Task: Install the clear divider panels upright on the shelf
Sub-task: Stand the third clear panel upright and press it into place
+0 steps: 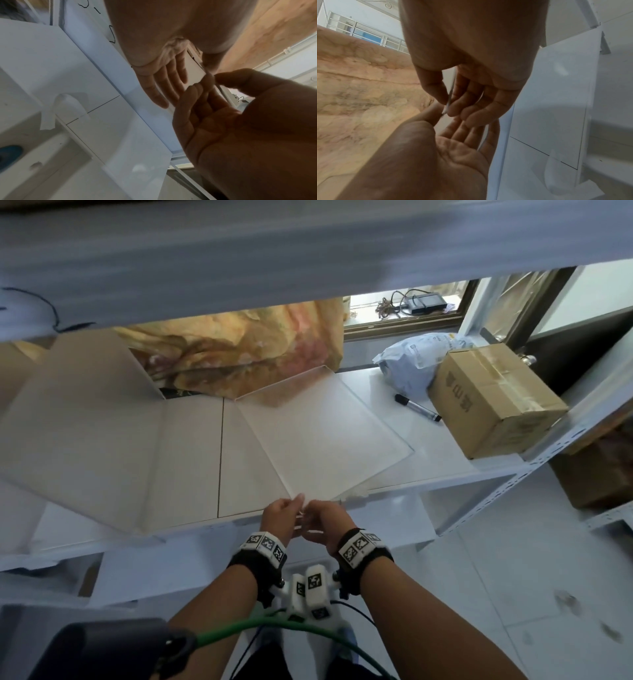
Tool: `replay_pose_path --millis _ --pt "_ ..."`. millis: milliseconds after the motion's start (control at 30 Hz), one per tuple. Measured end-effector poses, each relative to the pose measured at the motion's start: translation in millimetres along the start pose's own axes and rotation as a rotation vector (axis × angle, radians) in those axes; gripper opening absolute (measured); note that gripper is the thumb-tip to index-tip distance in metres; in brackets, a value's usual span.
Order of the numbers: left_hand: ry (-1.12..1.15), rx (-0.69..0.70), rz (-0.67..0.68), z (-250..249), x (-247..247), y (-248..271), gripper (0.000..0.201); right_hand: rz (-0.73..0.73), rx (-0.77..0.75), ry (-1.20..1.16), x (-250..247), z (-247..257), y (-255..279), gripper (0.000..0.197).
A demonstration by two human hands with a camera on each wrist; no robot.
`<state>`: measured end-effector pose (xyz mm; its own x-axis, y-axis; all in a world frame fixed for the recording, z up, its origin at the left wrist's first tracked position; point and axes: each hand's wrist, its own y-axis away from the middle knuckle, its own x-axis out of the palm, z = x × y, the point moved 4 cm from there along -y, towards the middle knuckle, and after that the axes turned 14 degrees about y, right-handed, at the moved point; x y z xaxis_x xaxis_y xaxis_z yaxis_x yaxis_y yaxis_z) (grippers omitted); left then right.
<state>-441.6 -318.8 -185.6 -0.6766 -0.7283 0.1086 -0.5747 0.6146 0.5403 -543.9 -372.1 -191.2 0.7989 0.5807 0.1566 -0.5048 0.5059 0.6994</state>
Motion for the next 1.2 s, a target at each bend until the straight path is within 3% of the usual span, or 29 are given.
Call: replay_pose_path --millis 67,167,267,400,600,700,800,1000,1100,1200 --pt "0.019 0.049 0.001 -3.6 3.0 1.5 0.024 0.094 -0.002 -0.009 1.9 1.8 6.6 0.005" --pt "0.049 0.162 -0.006 -11.0 7.5 5.2 0.016 0.203 -0.008 0.038 1.0 7.9 9.7 0.016" --pt "0.147 0.197 -0.021 -20.1 14.4 9.4 0.017 0.233 -0.032 0.095 -3.0 17.2 8.0 0.019" --pt "0.235 0.179 -0.003 -17.8 22.4 4.1 0.02 0.127 -0.145 0.163 -14.0 36.9 6.4 0.019" --pt "0.072 0.294 -0.077 -18.1 31.5 -9.0 0.039 -0.038 -0.333 0.458 -32.4 64.7 12.1 0.035" --pt "0.086 0.285 -0.028 -29.4 47.8 -10.5 0.029 -0.172 -0.401 0.54 -45.3 79.6 13.3 0.033" --pt "0.089 0.259 0.034 -33.9 58.6 -17.7 0.026 -0.27 -0.402 0.477 -63.2 89.6 14.4 0.035" --pt "-0.155 0.194 0.191 -36.8 69.6 -26.3 0.038 -0.147 -0.265 0.395 -83.0 92.0 28.4 0.019" --pt "-0.253 0.153 0.291 -38.1 81.8 -25.3 0.048 -0.154 -0.229 0.452 -97.8 100.8 39.3 0.019" --pt "-0.633 0.347 0.233 -45.9 88.3 -22.1 0.07 -0.227 -0.277 0.51 -104.5 108.3 46.2 0.019"
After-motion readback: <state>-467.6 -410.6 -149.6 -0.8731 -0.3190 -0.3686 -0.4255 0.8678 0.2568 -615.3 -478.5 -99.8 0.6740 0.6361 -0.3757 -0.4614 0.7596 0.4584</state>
